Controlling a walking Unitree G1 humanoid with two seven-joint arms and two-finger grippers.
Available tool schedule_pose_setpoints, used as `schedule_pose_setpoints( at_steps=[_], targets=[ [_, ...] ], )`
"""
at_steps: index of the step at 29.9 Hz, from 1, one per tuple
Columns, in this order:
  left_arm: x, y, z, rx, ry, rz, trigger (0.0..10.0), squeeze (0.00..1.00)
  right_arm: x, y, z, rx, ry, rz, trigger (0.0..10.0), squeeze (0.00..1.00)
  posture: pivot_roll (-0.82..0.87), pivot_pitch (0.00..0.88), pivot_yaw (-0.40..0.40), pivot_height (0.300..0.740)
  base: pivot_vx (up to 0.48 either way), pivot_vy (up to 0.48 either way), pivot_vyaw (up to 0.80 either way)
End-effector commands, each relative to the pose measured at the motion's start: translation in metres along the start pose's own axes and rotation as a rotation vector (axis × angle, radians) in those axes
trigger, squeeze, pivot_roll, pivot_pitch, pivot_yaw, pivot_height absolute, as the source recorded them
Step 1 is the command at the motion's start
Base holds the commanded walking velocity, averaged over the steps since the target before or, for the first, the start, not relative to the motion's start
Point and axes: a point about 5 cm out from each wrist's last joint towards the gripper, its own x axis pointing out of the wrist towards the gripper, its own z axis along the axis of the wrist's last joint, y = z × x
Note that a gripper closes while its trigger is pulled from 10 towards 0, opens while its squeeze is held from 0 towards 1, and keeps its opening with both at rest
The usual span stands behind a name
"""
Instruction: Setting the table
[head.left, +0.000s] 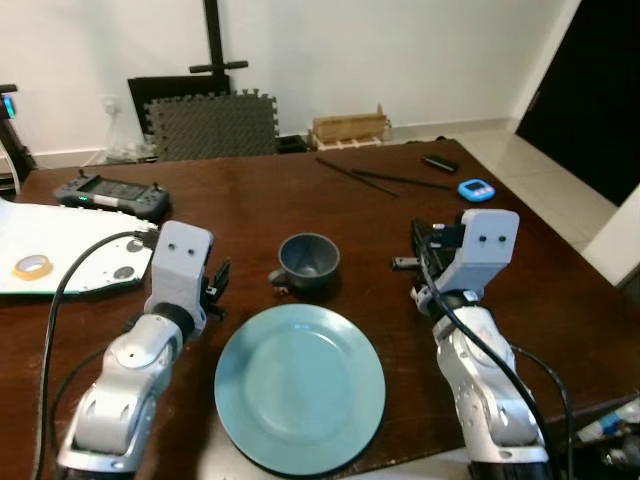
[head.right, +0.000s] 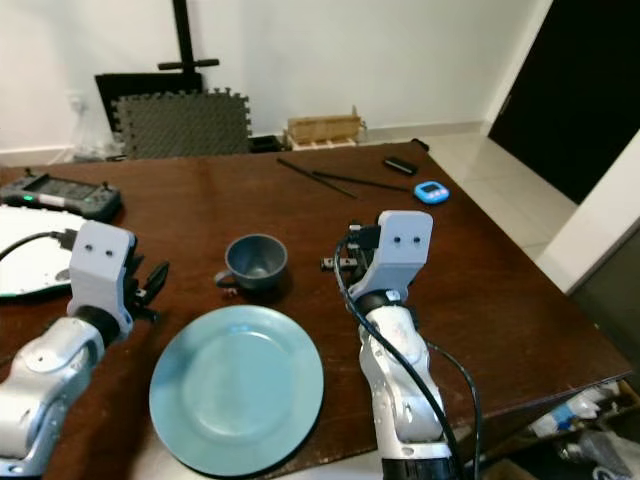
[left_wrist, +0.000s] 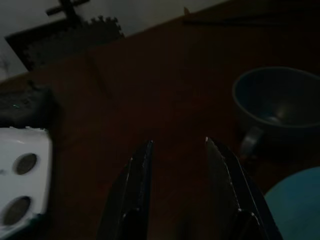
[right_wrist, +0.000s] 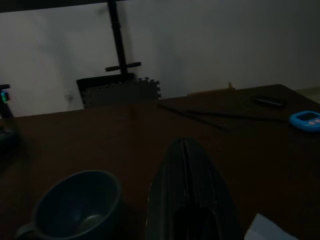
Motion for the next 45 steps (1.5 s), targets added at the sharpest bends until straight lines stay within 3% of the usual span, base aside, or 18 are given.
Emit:
schedule_pose_setpoints(
  at_steps=[1,5,6,9,11,12,13,14,18,19,20,21,26,29,45],
  targets=[
    [-0.001,0.003,0.003,-0.014,-0.002,-0.026,10.0,0.0,-0.001,0.001,-0.002,0.0,0.008,0.004,10.0,0.0,0.02,0.116,-0.023,0.74,0.0,0.0,0.0],
    [0.005,0.007,0.013,-0.057,-0.012,-0.119,10.0,0.0,0.0,0.002,-0.002,0.002,0.006,0.009,10.0,0.0,0.02,0.118,-0.027,0.74,0.0,0.0,0.0],
    [0.02,0.009,0.011,-0.044,0.012,-0.171,10.0,0.0,0.002,0.004,-0.001,0.007,0.005,0.015,10.0,0.0,0.04,0.128,-0.029,0.74,0.0,0.0,0.0],
    [0.025,0.01,0.009,-0.036,0.022,-0.183,10.0,0.0,0.003,0.005,-0.002,0.008,0.005,0.017,10.0,0.0,0.04,0.128,-0.029,0.74,0.0,0.0,0.0],
    [0.041,0.007,0.006,-0.079,0.047,-0.237,10.0,0.47,0.003,0.008,-0.001,0.013,0.005,0.024,10.0,0.0,0.04,0.141,-0.024,0.74,0.0,0.0,0.0],
    [0.048,0.003,0.003,-0.091,0.063,-0.3,10.0,0.61,0.002,0.009,-0.002,0.017,0.006,0.026,10.0,0.0,0.04,0.148,-0.016,0.74,0.0,0.0,0.0],
    [0.048,0.003,0.003,-0.091,0.063,-0.3,10.0,0.61,0.002,0.009,-0.002,0.017,0.006,0.026,10.0,0.0,0.04,0.148,-0.016,0.74,0.0,0.0,0.0],
    [0.056,0.001,-0.001,-0.101,0.091,-0.347,10.0,1.0,0.001,0.011,-0.002,0.02,0.007,0.026,10.0,0.0,0.03,0.157,-0.005,0.74,0.0,0.0,0.0],
    [0.072,0.009,-0.004,-0.116,0.14,-0.381,10.0,1.0,-0.004,0.014,-0.003,0.024,0.012,0.016,10.0,0.0,0.02,0.17,0.018,0.74,0.0,0.0,0.0],
    [0.073,0.011,-0.003,-0.114,0.14,-0.392,10.0,0.62,-0.005,0.014,-0.003,0.023,0.013,0.01,10.0,0.0,0.01,0.177,0.028,0.74,0.0,0.0,0.0],
    [0.075,0.011,-0.003,-0.106,0.145,-0.413,10.0,0.62,-0.007,0.012,-0.003,0.022,0.014,0.001,10.0,0.0,0.01,0.177,0.028,0.74,0.0,0.0,0.0],
    [0.075,0.011,-0.004,-0.085,0.162,-0.455,10.0,0.0,-0.009,0.01,-0.003,0.02,0.013,-0.011,10.0,0.0,-0.01,0.186,0.039,0.74,0.0,0.0,0.0],
    [0.077,0.011,-0.006,-0.042,0.195,-0.536,10.0,0.0,-0.013,0.006,-0.001,0.015,0.012,-0.031,10.0,0.0,-0.02,0.202,0.05,0.74,0.0,0.0,0.0],
    [0.085,0.004,-0.002,0.035,0.217,-0.613,10.0,0.0,-0.016,0.005,0.002,0.009,0.01,-0.042,10.0,0.0,-0.03,0.228,0.066,0.74,0.0,0.0,0.0],
    [0.09,-0.015,0.0,0.084,0.215,-0.754,10.0,0.0,-0.025,0.0,0.006,-0.005,0.019,-0.084,10.0,0.0,-0.07,0.262,0.095,0.74,0.0,0.0,0.0]
  ],
)
